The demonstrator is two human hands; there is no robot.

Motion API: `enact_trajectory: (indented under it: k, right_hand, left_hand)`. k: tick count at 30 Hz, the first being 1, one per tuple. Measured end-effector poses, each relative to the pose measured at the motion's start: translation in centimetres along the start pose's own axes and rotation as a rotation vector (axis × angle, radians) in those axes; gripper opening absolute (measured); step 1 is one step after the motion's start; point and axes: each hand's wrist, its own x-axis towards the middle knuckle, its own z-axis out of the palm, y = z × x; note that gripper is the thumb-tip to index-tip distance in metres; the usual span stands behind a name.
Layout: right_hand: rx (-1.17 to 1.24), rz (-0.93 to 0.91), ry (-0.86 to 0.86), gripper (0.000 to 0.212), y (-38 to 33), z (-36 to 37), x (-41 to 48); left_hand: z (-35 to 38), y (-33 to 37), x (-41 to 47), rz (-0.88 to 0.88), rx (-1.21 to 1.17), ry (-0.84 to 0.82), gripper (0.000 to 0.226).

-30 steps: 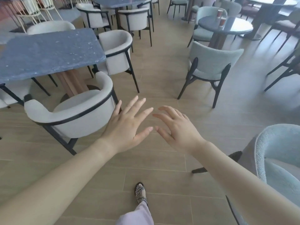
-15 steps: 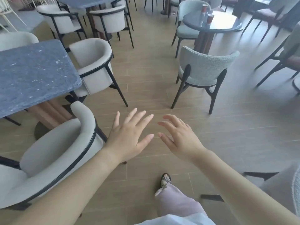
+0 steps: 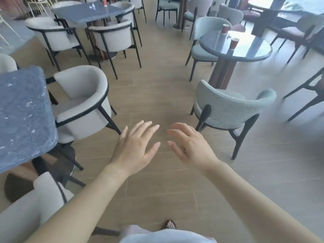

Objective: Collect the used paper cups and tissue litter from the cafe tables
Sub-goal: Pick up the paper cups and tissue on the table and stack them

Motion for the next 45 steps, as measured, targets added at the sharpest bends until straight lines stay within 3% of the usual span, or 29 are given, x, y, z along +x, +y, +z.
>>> enact_trajectory:
  k: [14,26,45]
  right_hand:
    - [0.008,-0.045,-0.084,0.034,10.1,7.3,34.3]
    - [0.136,0.158,0.046,0.034,19.0,9.4,61.4]
    - [0.122,0.096,-0.031,0.029,45.2,10.8,106.6]
  left_hand:
    - [1.1,-18.0,29.6,-0.135,-0.01,0.063,0.052]
    - [-1.5,-31.1,56.8,-0.101,-0.022,-0.025,0.053]
    - [2.4,-46.6,105.6,-0.109,-0.024,-0.112,0.054]
